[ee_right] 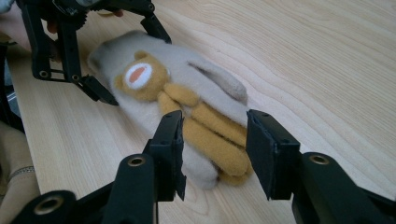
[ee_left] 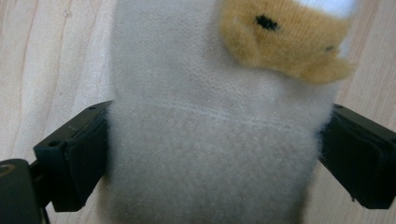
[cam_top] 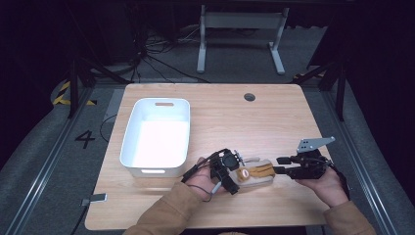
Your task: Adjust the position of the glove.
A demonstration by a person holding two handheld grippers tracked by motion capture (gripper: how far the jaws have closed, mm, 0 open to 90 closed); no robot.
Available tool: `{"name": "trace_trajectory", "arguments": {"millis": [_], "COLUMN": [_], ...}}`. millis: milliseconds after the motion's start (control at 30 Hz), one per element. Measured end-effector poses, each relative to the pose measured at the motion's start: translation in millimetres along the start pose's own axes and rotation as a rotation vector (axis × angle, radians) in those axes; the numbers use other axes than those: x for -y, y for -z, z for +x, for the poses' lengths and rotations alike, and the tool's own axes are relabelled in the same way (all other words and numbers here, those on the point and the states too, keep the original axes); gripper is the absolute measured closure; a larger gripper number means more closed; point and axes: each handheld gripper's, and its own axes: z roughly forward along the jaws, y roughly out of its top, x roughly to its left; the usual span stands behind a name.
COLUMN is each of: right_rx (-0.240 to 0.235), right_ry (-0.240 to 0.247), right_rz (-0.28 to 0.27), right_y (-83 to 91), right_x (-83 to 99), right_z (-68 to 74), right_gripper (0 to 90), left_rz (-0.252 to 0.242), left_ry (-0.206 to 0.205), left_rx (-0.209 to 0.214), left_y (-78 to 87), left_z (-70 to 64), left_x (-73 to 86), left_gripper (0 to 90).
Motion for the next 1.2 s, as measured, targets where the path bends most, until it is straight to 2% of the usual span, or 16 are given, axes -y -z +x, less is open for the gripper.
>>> {"name": "trace_trajectory", "arguments": {"millis": [100,267,367,633,733,800,1033,1200], "right_rx": [-0.005,-0.012,-0.011,-0.008,-0.007,-0.006,0.003,0.004], "right_ry": [-0.008,-0.016,-0.017,-0.016,-0.022,-0.021,-0.017,-0.022], "right_rz": [-0.005,-0.01,-0.007,-0.01,-0.012,-0.015,-0.022,-0.029], "right_y": [0.3,-0.1,-0.9,-0.5,0.4,0.7,1.0,2.4], "right_x": [0.0,0.3,0.6,0.8,0.9,1.1,1.1,1.6], "right_z": [-0.3,-1.1,-1.2,-1.5,-1.6,-1.8,-2.2,-2.9], "right_gripper": [56.8,56.7,56.6,56.7,56.9,57.0,57.5,57.8], "left_rz": [0.001,0.005,0.014,0.013,0.004,0.004,0.023,0.023], "left_ry": [0.009,-0.004,-0.016,-0.001,0.002,0.0,-0.026,-0.024], "left_rx": [-0.002,-0.008,-0.041,-0.058,-0.059,-0.06,-0.061,-0.06], "left_y": [-1.9,-2.2,-1.9,1.1,4.4,5.3,7.1,7.2], "left_z": [-0.1,-1.3,-5.5,-9.5,-9.3,-9.8,-15.6,-17.6], "left_x": [0.0,-0.4,-0.3,-0.7,0.9,1.0,-0.5,-0.5], "left_gripper": [6.7,9.3,14.2,24.3,40.2,45.9,60.4,65.8]}}
